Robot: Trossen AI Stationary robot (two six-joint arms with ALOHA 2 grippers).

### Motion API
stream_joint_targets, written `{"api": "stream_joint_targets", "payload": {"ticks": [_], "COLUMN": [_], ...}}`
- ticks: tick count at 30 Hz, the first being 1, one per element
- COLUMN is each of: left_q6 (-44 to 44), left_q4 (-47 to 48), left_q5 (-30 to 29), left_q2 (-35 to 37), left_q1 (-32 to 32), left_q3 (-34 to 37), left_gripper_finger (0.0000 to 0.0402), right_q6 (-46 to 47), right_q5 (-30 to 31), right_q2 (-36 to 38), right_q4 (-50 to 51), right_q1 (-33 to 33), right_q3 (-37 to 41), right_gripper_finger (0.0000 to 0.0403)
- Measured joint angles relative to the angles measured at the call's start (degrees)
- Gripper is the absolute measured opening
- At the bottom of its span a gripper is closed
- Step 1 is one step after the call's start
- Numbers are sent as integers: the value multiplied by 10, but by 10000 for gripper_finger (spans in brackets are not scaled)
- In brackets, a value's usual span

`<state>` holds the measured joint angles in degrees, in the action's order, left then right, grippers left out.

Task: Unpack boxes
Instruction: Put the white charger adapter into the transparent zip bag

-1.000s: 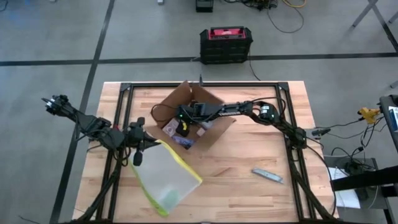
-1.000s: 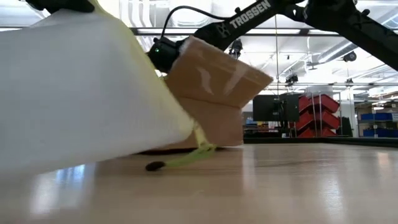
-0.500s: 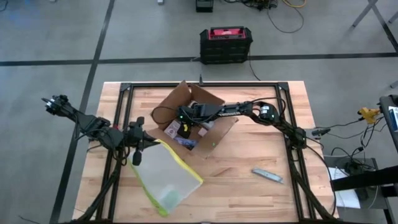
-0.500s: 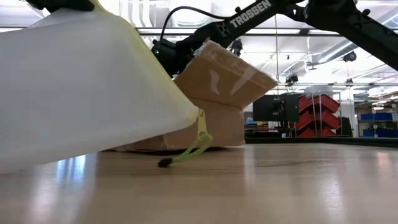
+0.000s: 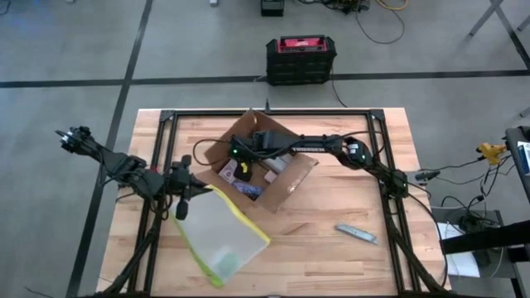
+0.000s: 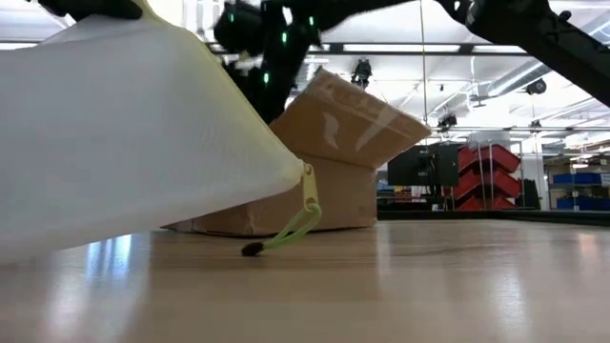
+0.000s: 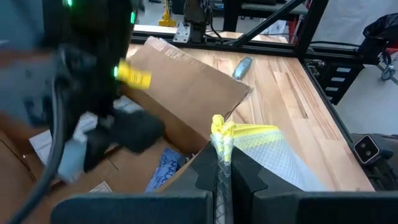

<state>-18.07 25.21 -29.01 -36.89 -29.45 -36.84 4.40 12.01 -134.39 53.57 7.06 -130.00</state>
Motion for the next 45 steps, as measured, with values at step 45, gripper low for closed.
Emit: {"api": "stream_joint_targets", "payload": {"ticks": [45], "left_q6": [267], "left_q4": [-132], "left_q5": [64], "left_q2": [79], "left_q1": [0], "left_q3": [0], "left_gripper_finger": [0], "right_q6": [-111], "right_q5": [66], "right_q2": [142], "right_q4": [-18], "right_q1": [-238], "right_q3": [47], "right_gripper_finger": [169]}}
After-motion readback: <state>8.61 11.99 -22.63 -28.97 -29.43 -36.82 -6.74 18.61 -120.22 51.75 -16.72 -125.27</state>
